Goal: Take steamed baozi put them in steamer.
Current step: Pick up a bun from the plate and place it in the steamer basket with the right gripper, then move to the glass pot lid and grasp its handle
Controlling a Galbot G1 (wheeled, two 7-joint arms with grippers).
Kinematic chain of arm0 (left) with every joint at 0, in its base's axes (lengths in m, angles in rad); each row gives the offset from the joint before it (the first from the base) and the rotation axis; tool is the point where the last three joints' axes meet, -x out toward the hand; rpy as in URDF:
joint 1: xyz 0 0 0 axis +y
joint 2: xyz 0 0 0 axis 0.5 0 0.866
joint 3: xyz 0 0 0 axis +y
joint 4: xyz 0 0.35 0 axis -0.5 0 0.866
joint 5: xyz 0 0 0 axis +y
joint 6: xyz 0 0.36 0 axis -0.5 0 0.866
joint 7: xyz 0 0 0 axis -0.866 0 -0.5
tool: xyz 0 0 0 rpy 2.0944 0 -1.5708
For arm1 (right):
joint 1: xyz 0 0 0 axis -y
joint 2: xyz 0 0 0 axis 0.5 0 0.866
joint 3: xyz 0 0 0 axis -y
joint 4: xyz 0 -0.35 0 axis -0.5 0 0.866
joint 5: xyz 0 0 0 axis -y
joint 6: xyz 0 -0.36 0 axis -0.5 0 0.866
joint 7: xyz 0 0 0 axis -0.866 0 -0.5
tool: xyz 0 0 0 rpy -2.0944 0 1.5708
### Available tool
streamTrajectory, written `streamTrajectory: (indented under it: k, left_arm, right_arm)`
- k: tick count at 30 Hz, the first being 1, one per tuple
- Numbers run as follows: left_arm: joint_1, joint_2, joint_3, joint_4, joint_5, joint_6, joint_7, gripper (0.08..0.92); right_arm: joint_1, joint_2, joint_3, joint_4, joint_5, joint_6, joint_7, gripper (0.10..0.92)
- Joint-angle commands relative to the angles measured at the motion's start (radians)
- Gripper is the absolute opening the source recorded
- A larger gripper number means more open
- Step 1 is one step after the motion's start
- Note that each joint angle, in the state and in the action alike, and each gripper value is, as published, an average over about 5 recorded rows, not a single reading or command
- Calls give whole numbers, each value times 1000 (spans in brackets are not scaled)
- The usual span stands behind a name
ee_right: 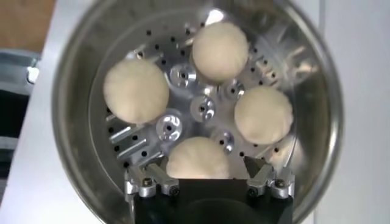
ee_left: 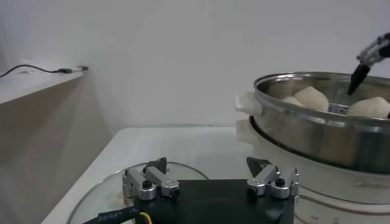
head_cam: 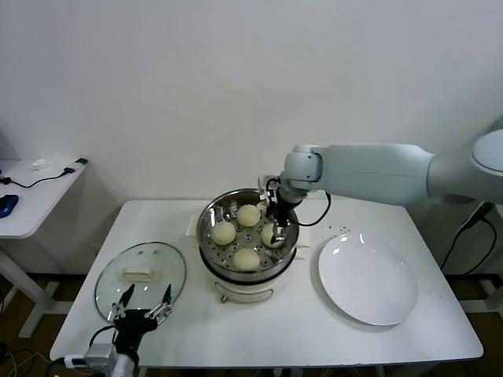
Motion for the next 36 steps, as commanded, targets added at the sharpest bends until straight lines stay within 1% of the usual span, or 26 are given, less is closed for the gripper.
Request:
streamTrajectory:
  k: [1,3,5,7,8,10,12,15,17,20,22,26,31,36]
  left_arm:
    - [6,0,1,-15,4,1,5,823]
    - [9,0,1,-23,5,1,7,823]
    - [12,0,0,-29,5,2,8,823]
    - [14,0,0,-33,1,4,5,823]
    - [14,0,1,-34,-5,6,-1,823]
    - [14,0,3,-37,-24,9,-17,823]
    - [13,1,4,-39,-46,12,-36,823]
    - [9,8,0,-39,-70,8,-53,823]
    - [7,16,-7,-35,-73,-4,-57,823]
    - [5,29,-22,-27,-52,-18,-48,823]
    - [2,38,-32,-15,-25,-28,-43,823]
    - [-10,48,-40,13,19,-49,-47,823]
    - [-21,57,-37,30,20,-59,-41,823]
    - [-25,62,-38,61,75,-93,-44,823]
  right_arm:
    - [79,-87,93,-13,66,136,-164,823]
    - [84,-130,128,-13,94,146,-151,823]
    - [56,-179,191,-15,119,146,-64,823]
    - [-29,-232,312,-14,129,147,105,823]
    - [-93,-259,400,-10,126,150,211,823]
    - [-233,-315,600,12,97,158,420,823]
    - [-379,-370,796,57,59,159,593,823]
    - [-604,-447,1059,158,32,148,773,823]
    - [-762,-491,1227,226,17,145,854,823]
    - [-997,-542,1448,298,-55,173,901,823]
    - [-1166,-563,1588,333,-130,215,900,823]
    - [-1500,-550,1882,389,-236,307,886,823]
    - [-1846,-423,2188,443,-297,392,854,823]
    - [-2039,-266,2322,450,-393,506,793,823]
